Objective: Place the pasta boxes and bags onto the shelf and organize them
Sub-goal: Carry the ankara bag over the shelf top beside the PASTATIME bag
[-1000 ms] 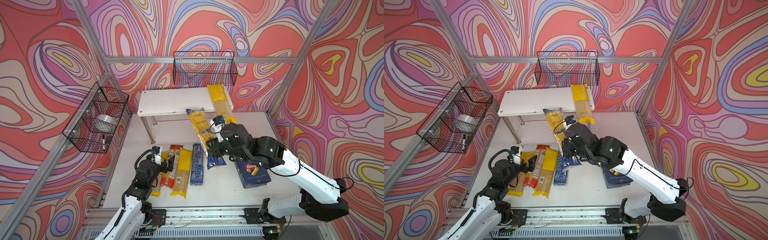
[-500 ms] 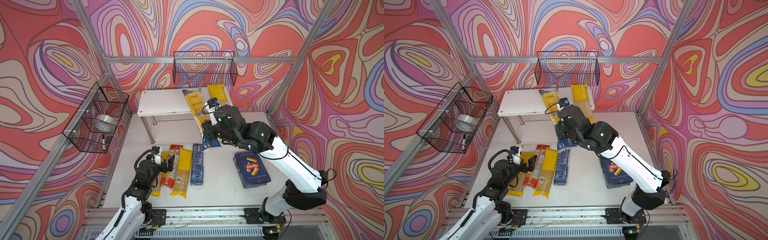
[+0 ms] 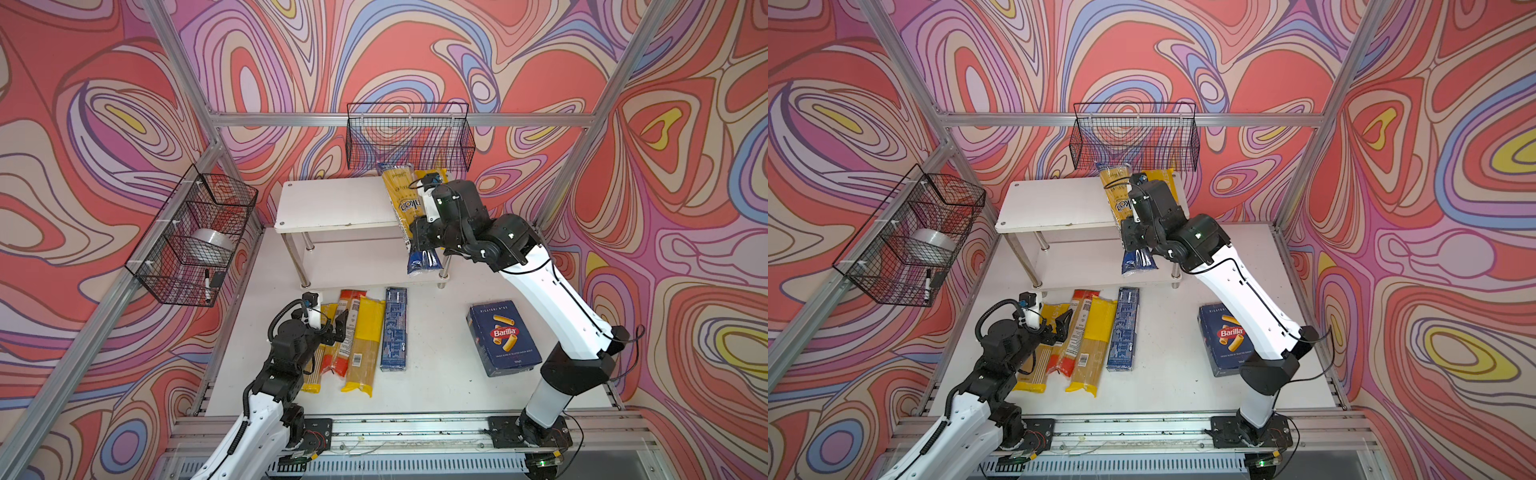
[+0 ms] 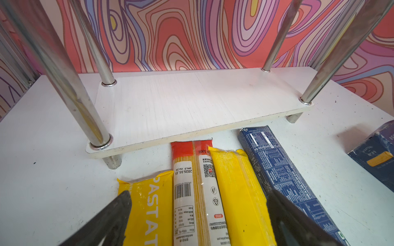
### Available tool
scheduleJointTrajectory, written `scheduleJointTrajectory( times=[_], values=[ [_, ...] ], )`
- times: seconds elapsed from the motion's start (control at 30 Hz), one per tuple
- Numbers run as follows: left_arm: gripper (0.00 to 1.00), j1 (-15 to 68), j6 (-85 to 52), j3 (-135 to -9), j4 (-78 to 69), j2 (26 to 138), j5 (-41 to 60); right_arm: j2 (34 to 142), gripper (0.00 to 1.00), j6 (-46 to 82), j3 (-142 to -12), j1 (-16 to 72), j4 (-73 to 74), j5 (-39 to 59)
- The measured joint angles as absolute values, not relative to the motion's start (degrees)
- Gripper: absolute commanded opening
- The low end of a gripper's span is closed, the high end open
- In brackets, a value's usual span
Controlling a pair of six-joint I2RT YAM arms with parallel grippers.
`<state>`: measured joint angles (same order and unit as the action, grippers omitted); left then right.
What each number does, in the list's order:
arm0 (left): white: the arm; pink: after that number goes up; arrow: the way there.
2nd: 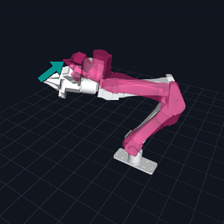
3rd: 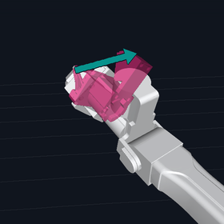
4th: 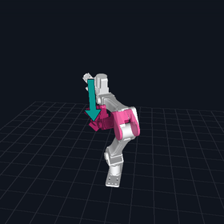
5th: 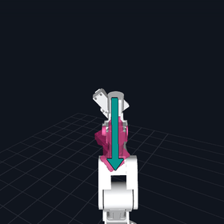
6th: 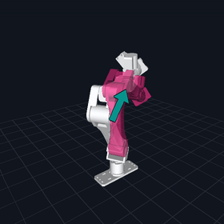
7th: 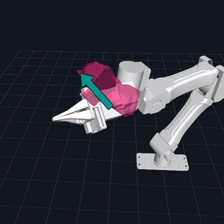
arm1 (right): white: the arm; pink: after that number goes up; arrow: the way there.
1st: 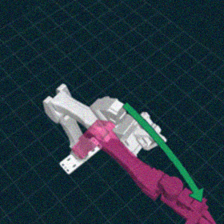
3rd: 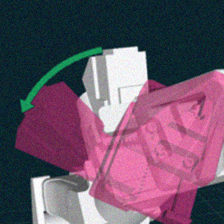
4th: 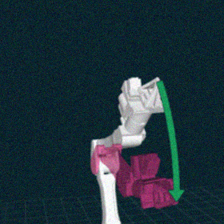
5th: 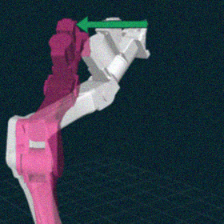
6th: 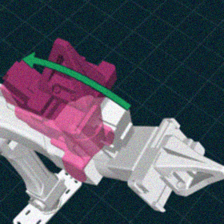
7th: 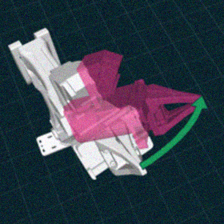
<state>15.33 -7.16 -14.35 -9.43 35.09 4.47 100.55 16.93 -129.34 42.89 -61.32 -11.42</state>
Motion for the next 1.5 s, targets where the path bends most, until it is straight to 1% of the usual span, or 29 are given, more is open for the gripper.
scheduleJointTrajectory(
  times=[0.1,0.3,0.53,0.93,1.1,1.17,1.2,1.23,1.33,1.4,1.5],
  values=[
    [1.0,15.3,-7.2,-14.2,-9.5,34.5,4.4,101.2,0.0,16.9,-130.8,41.6,-61.5,-10.2],
    [1.0,15.3,-7.3,-14.0,-9.5,34.3,4.2,106.2,0.0,16.8,-137.3,39.6,-60.7,-8.0],
    [1.0,15.3,-7.4,-14.0,-9.5,34.3,4.0,110.3,0.0,17.2,-138.1,37.4,-61.2,-5.5],
    [1.0,15.3,-7.6,-14.0,-9.5,34.7,3.6,110.5,0.0,18.1,-138.2,35.0,-59.5,-3.4],
    [1.0,15.3,-7.6,-14.0,-9.5,34.7,3.6,110.8,0.02,19.0,-138.6,34.0,-58.9,-2.6],
    [1.0,15.3,-7.6,-14.0,-9.5,34.7,3.6,111.1,0.05,19.2,-138.9,33.7,-58.4,-2.4],
    [1.0,15.3,-7.6,-14.0,-9.5,34.7,3.6,111.2,0.09,19.4,-138.9,33.5,-58.0,-2.3],
    [1.0,15.3,-7.6,-14.0,-9.6,34.8,3.6,111.2,0.11,19.5,-138.9,33.4,-57.7,-2.3],
    [1.0,15.3,-7.6,-14.0,-9.6,35.0,3.6,111.5,0.14,19.8,-139.1,33.1,-57.3,-2.3],
    [1.0,15.3,-7.6,-14.0,-9.6,35.1,3.6,111.6,0.19,20.0,-139.3,33.0,-57.0,-2.2],
    [1.0,15.3,-7.6,-14.0,-9.7,35.1,3.6,111.8,0.21,20.3,-139.4,32.8,-56.5,-2.0]
  ],
)
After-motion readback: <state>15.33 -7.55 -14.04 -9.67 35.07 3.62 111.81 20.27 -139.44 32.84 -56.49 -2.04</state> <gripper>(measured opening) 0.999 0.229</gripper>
